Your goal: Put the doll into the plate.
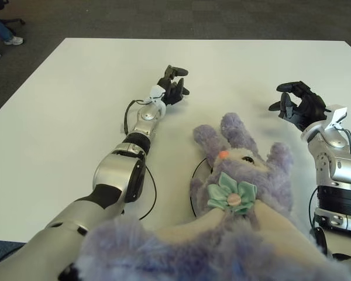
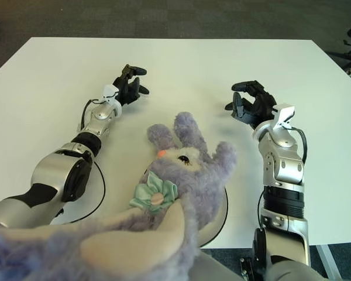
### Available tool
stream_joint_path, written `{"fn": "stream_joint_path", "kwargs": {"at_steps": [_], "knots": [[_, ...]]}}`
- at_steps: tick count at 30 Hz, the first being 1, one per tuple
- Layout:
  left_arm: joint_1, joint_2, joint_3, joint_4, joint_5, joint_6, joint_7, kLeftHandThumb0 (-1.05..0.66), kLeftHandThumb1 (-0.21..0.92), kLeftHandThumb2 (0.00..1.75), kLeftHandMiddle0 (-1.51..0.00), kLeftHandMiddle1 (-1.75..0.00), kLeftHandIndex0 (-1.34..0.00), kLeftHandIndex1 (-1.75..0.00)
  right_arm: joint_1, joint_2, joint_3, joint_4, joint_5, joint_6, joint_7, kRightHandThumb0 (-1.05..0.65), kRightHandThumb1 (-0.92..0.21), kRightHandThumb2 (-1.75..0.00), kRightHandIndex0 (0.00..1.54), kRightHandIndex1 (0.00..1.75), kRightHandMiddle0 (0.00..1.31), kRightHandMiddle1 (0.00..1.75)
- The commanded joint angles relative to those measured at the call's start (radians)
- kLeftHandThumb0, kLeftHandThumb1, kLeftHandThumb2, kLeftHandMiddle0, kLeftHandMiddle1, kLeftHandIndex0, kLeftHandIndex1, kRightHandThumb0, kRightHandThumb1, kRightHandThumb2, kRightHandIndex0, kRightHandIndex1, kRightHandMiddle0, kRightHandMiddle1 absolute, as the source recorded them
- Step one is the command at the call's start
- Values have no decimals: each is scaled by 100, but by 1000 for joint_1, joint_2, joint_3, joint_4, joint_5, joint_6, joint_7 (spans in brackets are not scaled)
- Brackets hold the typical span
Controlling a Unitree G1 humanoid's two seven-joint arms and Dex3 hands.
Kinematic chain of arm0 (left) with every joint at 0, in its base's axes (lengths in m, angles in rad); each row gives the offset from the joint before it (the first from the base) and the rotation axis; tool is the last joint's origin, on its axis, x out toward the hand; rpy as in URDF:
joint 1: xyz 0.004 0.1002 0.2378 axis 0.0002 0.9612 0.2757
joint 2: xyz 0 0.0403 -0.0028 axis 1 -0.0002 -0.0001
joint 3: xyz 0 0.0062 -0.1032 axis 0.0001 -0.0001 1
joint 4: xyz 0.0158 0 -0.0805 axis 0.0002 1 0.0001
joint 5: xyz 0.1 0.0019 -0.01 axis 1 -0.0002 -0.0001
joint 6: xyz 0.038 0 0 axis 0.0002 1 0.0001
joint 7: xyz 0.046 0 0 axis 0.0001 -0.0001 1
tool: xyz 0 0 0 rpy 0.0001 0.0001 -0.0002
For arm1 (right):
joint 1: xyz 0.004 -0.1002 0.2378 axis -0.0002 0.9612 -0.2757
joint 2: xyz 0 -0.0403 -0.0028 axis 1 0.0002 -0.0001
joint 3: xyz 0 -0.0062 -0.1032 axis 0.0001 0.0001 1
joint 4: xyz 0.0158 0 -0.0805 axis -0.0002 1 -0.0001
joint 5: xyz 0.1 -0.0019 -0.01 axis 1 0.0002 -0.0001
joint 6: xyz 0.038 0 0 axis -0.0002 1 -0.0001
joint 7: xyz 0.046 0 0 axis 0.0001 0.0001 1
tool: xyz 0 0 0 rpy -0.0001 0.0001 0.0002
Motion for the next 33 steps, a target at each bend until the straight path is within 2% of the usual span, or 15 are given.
{"fn": "stream_joint_path", "kwargs": {"at_steps": [1, 16, 33], "knots": [[9, 4, 17, 3, -15, -1, -3, -35, 92, 53, -73, -160, -19, -174, 2, 9, 5, 22, -12, -45, 8, -1, -38, -125, 46, 174, 44, 173], [29, -6, 52, -11, -33, 0, 27, -35, 92, 52, -77, -169, -20, -175, 33, 35, 37, 60, -57, -140, 7, -1, -32, -132, 50, 175, 48, 174], [61, -12, 83, -39, -68, -18, 9, -35, 92, 52, -80, -171, -20, -175, 84, 137, 8, 45, -48, -173, -96, -1, -21, -145, 58, 175, 57, 175]]}}
